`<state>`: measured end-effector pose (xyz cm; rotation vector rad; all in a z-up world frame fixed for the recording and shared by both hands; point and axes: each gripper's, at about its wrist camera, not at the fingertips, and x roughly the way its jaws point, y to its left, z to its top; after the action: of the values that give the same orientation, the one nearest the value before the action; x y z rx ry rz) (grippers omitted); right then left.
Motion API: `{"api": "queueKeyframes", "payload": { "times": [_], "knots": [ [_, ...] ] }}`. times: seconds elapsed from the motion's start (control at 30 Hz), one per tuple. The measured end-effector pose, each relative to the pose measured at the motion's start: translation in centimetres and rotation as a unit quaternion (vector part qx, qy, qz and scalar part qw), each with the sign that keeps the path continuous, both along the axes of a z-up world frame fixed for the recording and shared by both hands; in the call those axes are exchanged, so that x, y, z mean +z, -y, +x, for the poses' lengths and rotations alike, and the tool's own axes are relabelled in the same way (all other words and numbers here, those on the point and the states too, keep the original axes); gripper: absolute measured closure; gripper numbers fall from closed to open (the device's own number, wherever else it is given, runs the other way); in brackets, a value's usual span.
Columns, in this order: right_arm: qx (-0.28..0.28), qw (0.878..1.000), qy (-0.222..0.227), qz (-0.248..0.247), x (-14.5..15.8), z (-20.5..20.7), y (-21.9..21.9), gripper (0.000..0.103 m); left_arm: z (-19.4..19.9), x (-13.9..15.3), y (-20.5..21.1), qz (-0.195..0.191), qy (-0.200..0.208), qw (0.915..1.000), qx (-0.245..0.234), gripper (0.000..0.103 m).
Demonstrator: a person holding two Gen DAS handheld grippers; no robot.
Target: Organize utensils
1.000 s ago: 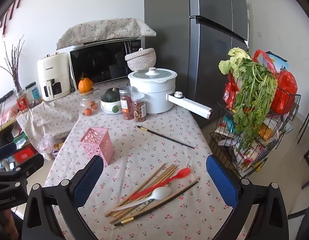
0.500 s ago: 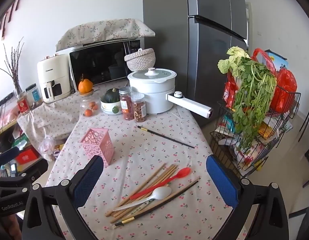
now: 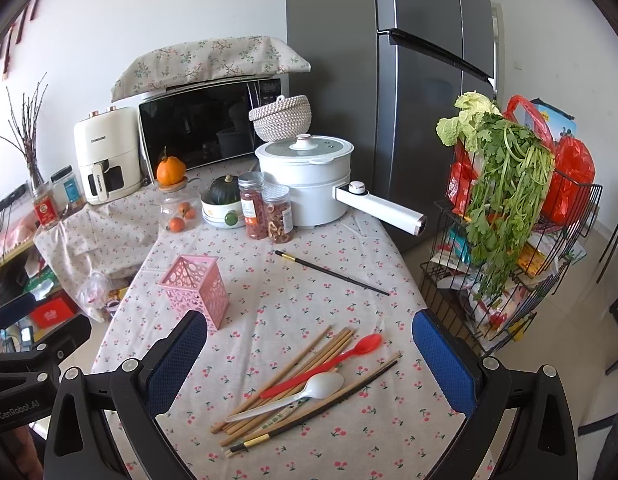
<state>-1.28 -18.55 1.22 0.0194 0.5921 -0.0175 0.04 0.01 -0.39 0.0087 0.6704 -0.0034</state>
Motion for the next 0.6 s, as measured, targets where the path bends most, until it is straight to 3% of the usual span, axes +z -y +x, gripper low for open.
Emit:
{"api": "queueKeyframes", "payload": {
  "times": [0.6],
  "knots": [
    [-0.001,1.000,-0.001,0.000,0.06,0.10,0.04,0.000,-0.14,0.07,-0.05,0.000,0.001,1.0000,-0.003,0.001]
  ]
}}
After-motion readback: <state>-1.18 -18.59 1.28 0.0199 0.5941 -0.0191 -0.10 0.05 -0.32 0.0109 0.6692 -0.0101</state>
